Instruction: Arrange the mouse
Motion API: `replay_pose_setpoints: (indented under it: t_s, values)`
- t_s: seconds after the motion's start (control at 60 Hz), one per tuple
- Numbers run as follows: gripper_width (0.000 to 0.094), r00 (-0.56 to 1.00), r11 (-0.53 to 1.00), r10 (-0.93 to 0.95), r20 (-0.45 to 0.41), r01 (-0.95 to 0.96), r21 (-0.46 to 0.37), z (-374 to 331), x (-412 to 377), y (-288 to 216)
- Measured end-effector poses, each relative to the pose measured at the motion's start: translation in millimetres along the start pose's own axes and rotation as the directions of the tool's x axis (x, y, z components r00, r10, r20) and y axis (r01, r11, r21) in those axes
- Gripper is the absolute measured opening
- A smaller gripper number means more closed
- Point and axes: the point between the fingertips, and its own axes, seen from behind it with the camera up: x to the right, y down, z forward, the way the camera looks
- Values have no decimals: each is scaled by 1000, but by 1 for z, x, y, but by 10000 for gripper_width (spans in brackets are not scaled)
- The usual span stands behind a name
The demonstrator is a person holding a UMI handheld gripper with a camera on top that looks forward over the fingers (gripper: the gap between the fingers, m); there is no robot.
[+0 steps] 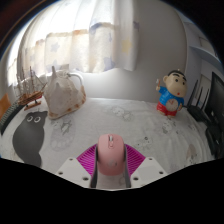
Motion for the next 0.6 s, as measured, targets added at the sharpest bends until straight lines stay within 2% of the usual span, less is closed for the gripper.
replay_pose_setpoints:
  t_s: [0.117,0.283,0.35,0.45,0.6]
  values:
    - [372,999,998,22,38,-24,54,-35,-36,-55]
    - [369,977,994,40,209,-60,92,-67,-173,-105]
    - [368,967,995,49,249,-70,73,-63,-228,-98]
    - [370,967,999,24,255,-34,35,-40,-288,-68]
    - [394,981,998,2,192,10,-57,-10,-317,-10]
